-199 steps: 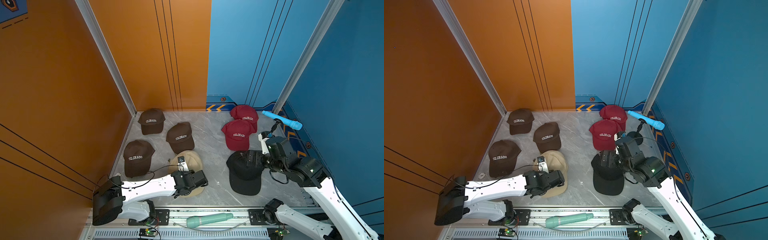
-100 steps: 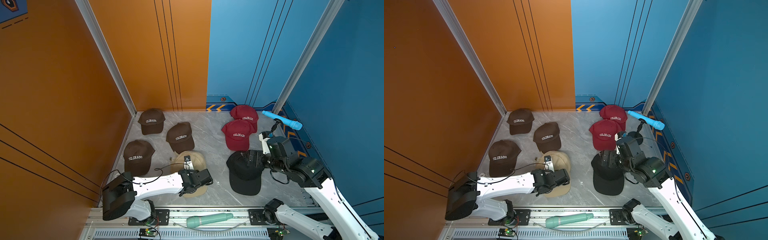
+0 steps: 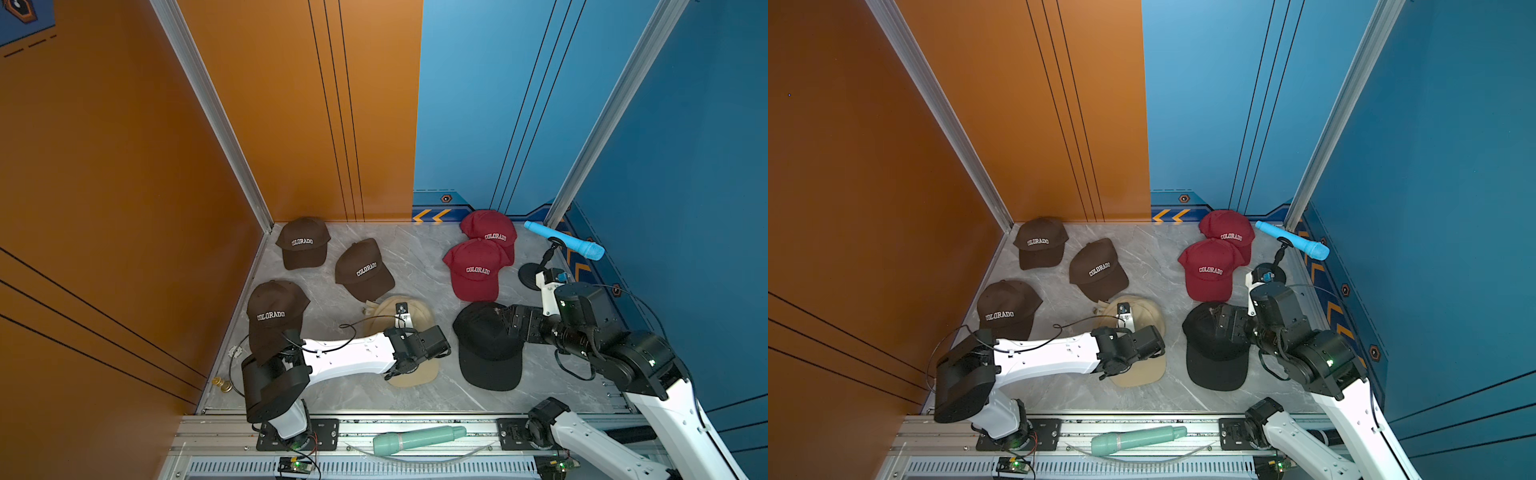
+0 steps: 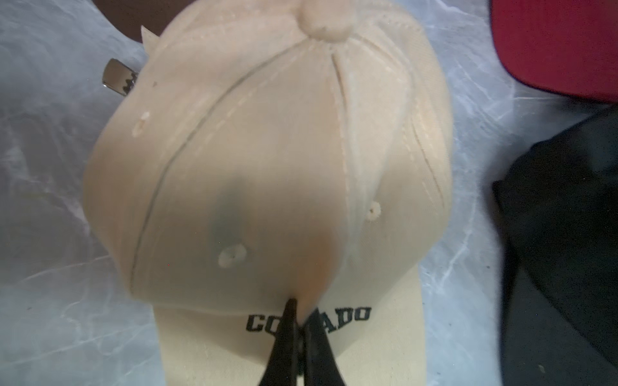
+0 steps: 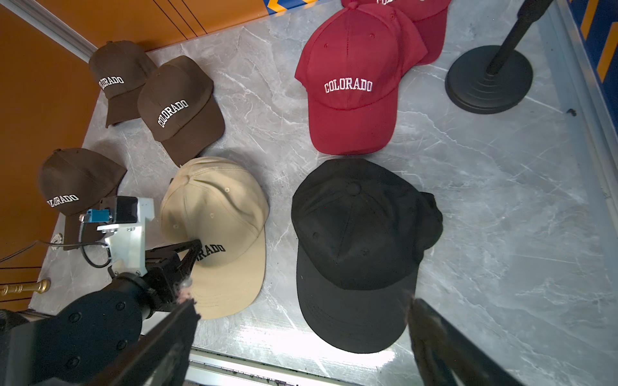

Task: Stack the baseball caps by color
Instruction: Place the baseball cap on the baseball cap.

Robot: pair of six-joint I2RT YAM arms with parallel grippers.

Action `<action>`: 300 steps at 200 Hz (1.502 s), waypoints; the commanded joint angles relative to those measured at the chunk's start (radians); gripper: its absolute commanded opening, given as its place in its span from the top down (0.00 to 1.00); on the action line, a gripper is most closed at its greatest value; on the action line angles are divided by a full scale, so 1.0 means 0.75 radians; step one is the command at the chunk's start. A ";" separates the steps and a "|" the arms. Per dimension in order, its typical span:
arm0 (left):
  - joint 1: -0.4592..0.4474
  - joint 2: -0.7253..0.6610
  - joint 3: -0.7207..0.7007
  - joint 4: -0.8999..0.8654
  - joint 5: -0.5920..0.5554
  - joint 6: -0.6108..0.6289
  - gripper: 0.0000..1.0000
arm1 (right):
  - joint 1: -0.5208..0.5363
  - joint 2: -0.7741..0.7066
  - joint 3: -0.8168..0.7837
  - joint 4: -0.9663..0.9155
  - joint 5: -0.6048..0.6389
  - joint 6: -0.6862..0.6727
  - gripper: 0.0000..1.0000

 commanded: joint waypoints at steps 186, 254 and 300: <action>0.129 -0.235 0.259 -0.220 0.089 0.265 0.22 | -0.077 0.093 0.038 0.033 -0.027 -0.059 0.00; 0.596 -0.253 0.465 -0.330 0.164 0.466 0.21 | -0.078 0.359 0.108 0.286 -0.066 -0.043 0.00; 0.842 0.015 0.695 -0.321 0.420 0.647 0.20 | -0.024 0.596 0.234 0.433 -0.004 -0.029 0.00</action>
